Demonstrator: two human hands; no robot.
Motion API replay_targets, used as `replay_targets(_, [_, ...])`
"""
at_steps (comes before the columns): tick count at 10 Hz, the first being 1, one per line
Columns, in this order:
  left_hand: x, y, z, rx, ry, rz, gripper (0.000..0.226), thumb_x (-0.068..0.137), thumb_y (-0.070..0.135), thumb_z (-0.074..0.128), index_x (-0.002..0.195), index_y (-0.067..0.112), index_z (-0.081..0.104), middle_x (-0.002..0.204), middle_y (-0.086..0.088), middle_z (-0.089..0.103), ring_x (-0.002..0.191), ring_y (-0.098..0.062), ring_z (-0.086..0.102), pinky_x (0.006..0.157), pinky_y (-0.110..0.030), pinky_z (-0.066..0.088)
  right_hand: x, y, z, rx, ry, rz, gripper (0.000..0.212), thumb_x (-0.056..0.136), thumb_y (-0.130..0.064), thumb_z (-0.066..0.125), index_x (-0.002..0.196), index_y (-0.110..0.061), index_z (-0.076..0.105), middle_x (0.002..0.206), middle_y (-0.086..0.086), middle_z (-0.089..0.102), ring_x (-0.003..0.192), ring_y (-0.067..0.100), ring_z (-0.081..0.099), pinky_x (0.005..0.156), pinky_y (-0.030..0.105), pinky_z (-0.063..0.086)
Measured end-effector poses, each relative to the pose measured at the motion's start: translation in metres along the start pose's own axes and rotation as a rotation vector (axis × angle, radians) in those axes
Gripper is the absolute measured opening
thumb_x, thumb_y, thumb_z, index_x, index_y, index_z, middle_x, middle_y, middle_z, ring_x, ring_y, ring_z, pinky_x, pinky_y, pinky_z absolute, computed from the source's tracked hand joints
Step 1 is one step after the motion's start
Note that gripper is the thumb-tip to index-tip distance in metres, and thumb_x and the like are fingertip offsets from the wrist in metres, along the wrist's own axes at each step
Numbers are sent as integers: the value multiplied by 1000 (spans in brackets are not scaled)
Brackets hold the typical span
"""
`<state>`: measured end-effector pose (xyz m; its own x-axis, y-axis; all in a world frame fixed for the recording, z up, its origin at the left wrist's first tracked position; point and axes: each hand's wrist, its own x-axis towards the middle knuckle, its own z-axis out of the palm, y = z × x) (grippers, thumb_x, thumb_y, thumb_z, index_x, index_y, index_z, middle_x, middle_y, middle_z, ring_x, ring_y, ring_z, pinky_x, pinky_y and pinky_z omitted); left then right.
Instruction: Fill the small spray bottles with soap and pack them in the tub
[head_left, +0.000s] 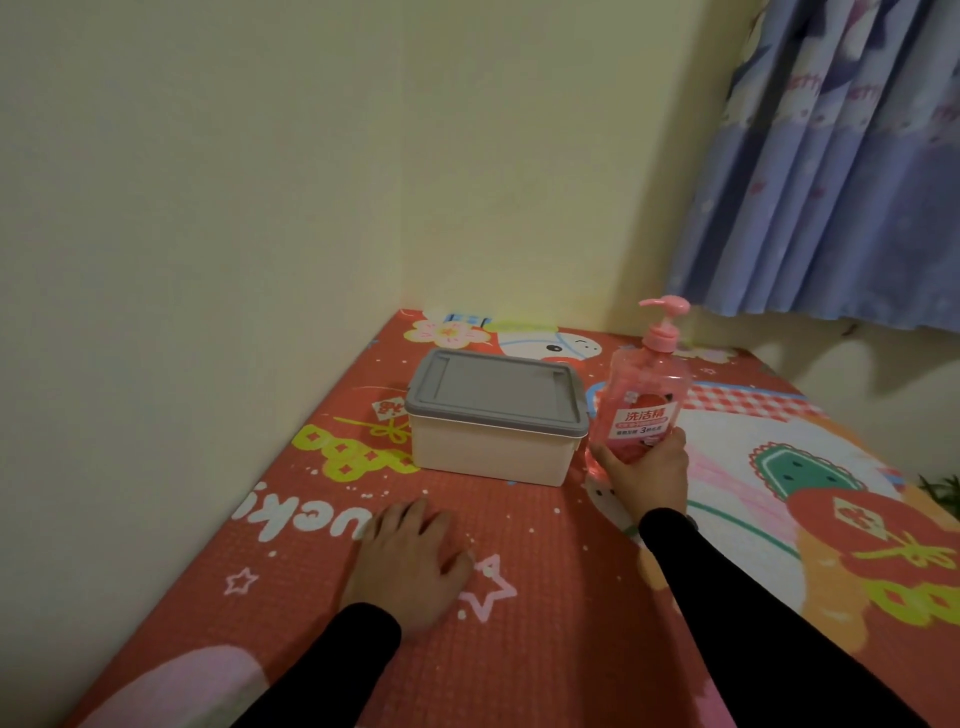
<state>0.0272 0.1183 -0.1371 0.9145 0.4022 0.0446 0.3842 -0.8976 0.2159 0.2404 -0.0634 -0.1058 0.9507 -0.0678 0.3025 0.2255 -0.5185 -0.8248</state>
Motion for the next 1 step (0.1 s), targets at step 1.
replay_targets(1, [1, 2, 0, -3, 11, -4, 85, 76, 70, 7, 149, 32, 29, 160, 1, 20, 146, -24, 13, 119, -44, 9, -8, -1, -10, -46, -3, 9, 81, 65, -53, 80, 120, -8, 41, 120, 19, 55, 105, 36, 60, 83, 47, 56])
